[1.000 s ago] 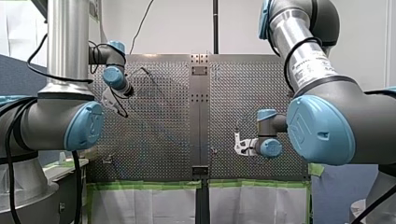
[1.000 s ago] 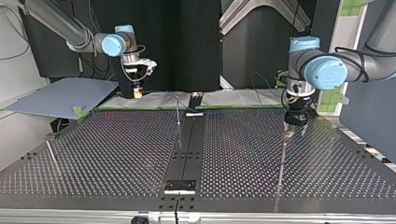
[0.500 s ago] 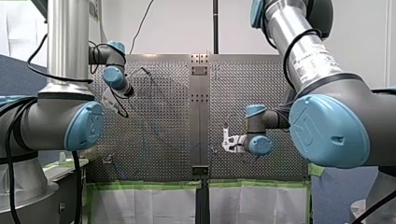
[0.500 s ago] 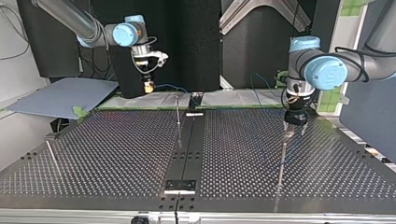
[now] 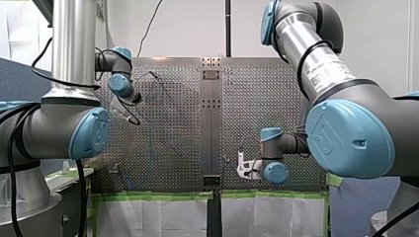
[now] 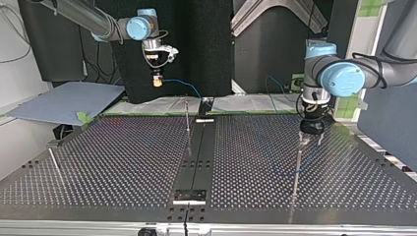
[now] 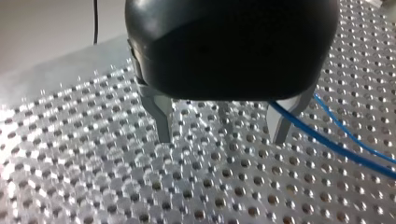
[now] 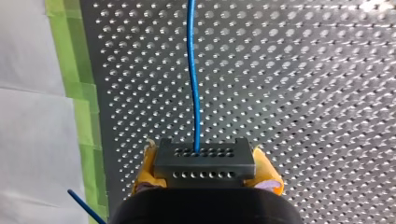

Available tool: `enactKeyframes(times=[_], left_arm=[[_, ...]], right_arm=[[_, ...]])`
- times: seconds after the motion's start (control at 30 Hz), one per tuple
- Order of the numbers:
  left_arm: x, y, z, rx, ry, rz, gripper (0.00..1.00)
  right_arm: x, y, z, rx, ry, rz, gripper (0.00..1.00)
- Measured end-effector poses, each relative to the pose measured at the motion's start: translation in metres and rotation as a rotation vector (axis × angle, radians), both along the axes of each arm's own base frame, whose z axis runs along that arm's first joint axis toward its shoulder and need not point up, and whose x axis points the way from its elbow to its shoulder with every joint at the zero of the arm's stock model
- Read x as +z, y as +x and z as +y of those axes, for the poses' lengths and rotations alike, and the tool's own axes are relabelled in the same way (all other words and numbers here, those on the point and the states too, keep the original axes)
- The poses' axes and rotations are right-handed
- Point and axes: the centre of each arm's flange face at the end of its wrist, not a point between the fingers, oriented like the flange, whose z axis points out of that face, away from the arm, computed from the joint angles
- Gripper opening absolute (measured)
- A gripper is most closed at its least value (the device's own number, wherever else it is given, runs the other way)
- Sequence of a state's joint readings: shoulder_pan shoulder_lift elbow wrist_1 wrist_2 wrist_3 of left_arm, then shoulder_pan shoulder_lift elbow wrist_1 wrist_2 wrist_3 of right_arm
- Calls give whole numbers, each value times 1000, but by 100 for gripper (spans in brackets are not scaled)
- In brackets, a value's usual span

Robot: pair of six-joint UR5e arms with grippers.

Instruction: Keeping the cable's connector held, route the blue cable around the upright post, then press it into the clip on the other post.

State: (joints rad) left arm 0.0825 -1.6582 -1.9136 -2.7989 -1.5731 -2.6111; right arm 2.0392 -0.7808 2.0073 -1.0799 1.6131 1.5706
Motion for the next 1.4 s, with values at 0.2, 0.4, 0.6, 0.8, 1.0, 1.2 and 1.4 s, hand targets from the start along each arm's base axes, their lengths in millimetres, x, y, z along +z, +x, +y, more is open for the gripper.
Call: enactKeyframes(times=[0.2, 0.4, 0.6, 0.8, 1.0, 1.2, 1.4], left_arm=[[-6, -2, 3, 24, 12, 35, 100], [-7, -8, 4, 50, 44, 73, 100], [-5, -15, 2, 63, 64, 106, 100], [13, -27, -1, 64, 73, 93, 100], [24, -36, -10, 21, 75, 95, 100], [31, -49, -18, -12, 109, 129, 100], [53, -65, -19, 10, 143, 110, 100]], right_arm=[[-27, -2, 3, 3, 3, 4, 0], [-59, -7, 12, 3, 45, 31, 0], [-89, -12, 19, -1, 82, 55, 0], [-116, -18, 25, -6, 115, 78, 0], [-144, -26, 37, -9, 161, 103, 0], [-152, -32, 39, -17, 175, 115, 0], [-153, -36, 30, -27, 168, 116, 0]])
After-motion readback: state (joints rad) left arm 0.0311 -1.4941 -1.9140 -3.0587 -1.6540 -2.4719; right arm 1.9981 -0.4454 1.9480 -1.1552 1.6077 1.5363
